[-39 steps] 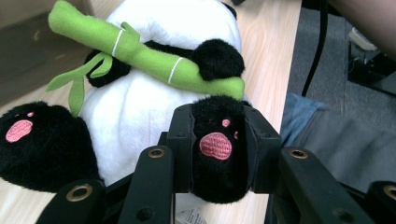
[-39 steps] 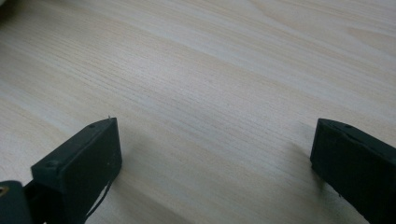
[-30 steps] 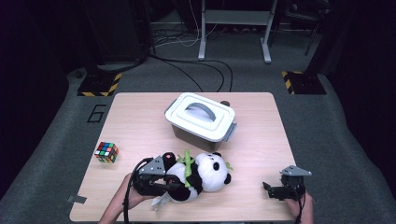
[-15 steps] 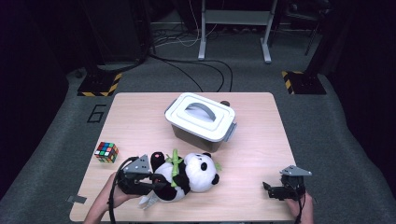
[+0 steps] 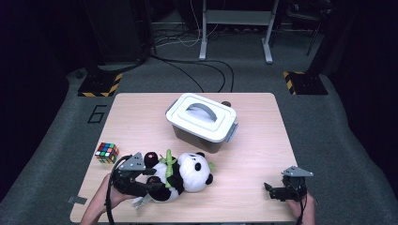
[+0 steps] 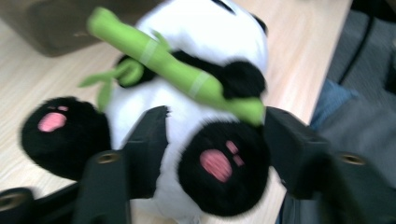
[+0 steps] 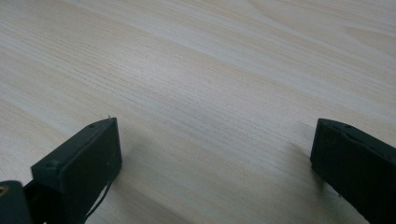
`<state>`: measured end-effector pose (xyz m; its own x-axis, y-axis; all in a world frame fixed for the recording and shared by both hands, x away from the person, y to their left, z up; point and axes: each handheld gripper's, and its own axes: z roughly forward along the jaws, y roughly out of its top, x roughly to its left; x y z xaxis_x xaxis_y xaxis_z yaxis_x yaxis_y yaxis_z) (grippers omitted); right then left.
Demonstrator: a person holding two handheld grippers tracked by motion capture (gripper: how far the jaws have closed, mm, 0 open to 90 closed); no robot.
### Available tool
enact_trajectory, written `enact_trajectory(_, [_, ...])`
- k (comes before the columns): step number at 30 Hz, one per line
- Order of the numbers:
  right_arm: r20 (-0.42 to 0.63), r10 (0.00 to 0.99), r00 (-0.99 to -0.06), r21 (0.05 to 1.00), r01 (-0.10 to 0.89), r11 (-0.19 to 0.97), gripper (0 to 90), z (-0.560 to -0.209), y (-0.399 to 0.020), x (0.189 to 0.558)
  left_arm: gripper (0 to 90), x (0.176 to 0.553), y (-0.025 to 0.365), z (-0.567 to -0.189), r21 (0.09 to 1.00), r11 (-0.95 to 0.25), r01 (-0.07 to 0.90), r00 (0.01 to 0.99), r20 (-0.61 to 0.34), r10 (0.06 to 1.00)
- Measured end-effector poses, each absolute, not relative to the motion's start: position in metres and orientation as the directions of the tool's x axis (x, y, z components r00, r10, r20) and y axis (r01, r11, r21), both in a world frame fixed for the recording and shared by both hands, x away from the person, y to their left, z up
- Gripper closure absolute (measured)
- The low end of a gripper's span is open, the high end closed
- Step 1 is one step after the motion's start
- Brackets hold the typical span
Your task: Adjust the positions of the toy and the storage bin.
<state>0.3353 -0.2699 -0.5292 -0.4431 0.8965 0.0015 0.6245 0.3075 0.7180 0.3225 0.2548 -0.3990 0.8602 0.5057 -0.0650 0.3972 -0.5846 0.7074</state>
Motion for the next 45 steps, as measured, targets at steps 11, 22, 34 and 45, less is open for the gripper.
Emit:
enact_trajectory(11, [0.001, 0.896, -0.444, 0.718, 0.624, 0.308, 1.2, -0.529, -0.27, 0.335, 22.9, 0.344, 0.213, -0.394, 0.697, -0.502, 0.512, 0.731, -0.048, 0.68])
enact_trajectory(22, [0.002, 0.896, -0.445, 0.718, 0.624, 0.308, 1.2, -0.529, -0.27, 0.335, 37.1, 0.359, 0.194, -0.411, 0.637, -0.521, 0.568, 0.685, -0.015, 0.728])
enact_trajectory(34, [0.001, 0.896, -0.445, 0.718, 0.624, 0.309, 1.2, -0.529, -0.27, 0.335, 64.8, 0.36, 0.198, -0.415, 0.657, -0.521, 0.545, 0.684, 0.01, 0.729])
enact_trajectory(45, [0.002, 0.896, -0.444, 0.718, 0.624, 0.308, 1.2, -0.529, -0.27, 0.335, 69.9, 0.358, 0.203, -0.41, 0.645, -0.566, 0.514, 0.692, 0.078, 0.717])
